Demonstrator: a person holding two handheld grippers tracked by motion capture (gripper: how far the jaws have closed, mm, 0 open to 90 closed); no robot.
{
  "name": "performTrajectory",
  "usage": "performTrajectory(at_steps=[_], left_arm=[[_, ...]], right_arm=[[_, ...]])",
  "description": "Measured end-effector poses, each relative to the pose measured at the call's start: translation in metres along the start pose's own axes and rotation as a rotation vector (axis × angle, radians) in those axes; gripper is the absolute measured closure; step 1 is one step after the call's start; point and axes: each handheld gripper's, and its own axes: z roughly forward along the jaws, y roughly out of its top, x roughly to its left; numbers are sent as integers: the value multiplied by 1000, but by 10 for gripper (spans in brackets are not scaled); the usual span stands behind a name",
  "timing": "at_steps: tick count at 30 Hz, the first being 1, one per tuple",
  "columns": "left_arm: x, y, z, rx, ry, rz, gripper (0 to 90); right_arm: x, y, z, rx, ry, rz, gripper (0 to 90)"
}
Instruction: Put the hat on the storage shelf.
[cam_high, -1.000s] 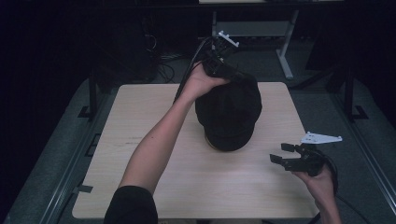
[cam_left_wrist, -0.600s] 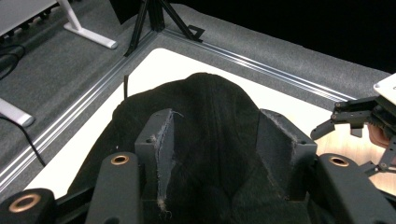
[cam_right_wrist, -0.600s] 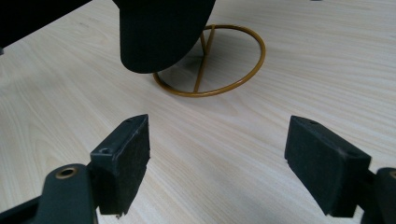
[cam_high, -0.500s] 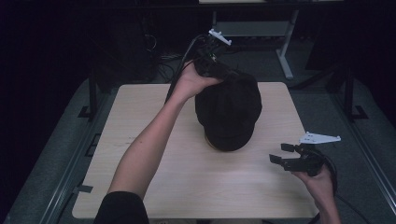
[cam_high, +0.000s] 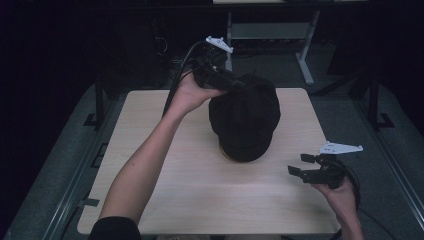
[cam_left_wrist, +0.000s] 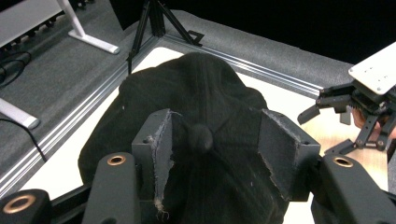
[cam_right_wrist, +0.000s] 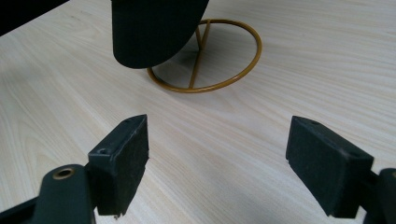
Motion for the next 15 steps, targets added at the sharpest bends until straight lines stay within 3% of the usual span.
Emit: performTrajectory(at_steps=[15], left_arm=[[-3, -29, -22, -47, -12, -33, 378]], right_arm=[[4, 1, 4, 21, -10, -17, 204]])
